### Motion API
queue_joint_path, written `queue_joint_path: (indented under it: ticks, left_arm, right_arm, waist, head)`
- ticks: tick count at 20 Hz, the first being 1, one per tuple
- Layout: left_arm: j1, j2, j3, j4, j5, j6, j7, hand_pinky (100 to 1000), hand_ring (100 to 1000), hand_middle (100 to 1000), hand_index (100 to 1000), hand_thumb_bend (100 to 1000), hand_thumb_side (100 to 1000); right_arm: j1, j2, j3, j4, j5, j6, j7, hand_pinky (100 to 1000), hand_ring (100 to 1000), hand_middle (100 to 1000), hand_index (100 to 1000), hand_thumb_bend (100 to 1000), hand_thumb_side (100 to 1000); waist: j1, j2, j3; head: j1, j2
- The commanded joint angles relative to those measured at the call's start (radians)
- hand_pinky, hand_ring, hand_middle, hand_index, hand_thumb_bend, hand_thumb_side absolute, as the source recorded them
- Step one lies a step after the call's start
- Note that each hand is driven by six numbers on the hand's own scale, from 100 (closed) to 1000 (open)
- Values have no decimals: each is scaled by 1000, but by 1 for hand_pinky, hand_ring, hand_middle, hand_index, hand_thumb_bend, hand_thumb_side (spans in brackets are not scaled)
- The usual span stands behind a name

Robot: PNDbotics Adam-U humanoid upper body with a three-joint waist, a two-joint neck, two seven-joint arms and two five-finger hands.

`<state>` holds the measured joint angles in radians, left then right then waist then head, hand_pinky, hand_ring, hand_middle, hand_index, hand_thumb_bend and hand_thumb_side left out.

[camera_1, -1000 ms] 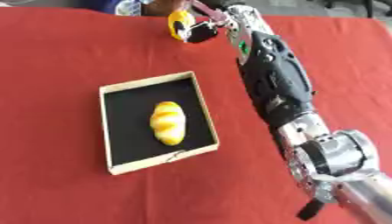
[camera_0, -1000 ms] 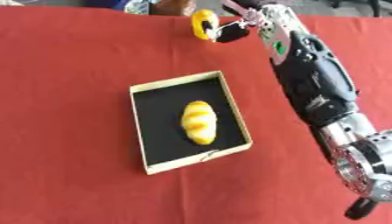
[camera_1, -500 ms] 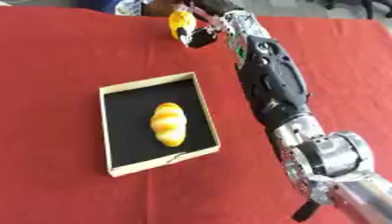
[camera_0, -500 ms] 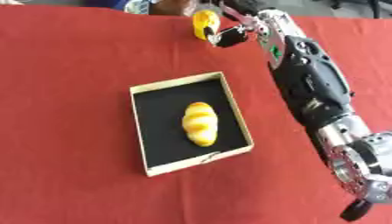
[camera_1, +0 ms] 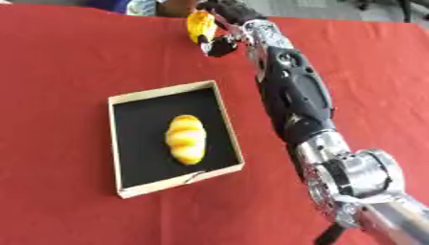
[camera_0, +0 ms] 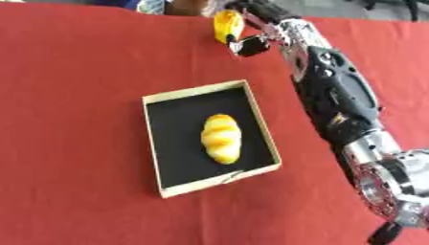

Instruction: Pick up objects on the table and place them in the box.

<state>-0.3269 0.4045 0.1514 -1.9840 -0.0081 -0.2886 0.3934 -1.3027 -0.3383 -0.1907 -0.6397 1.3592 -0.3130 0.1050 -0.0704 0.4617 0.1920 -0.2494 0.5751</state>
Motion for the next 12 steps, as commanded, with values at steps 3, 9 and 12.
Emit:
queue_joint_path:
  ticks: [3,9,12]
  left_arm:
    - [-14,15,3,-16,2,1,-4,839,834,677,802,100,721]
    - [-15,12,3,-16,4,2,-7,840,834,676,801,100,723]
    - [-15,10,3,-16,5,4,-8,840,834,676,801,100,722]
  right_arm:
    - [-28,-21,-6,-5,48,36,-18,883,995,863,952,116,256]
    - [-28,-5,-5,0,136,79,-67,804,836,639,824,206,100]
    - [-26,2,-6,-6,131,84,-138,753,735,506,678,100,100]
  waist:
    - [2,-10,10]
    - [2,1,19]
    - [2,2,19]
  head:
    - [-13,-22]
    - [-21,-26]
    - [-26,-27]
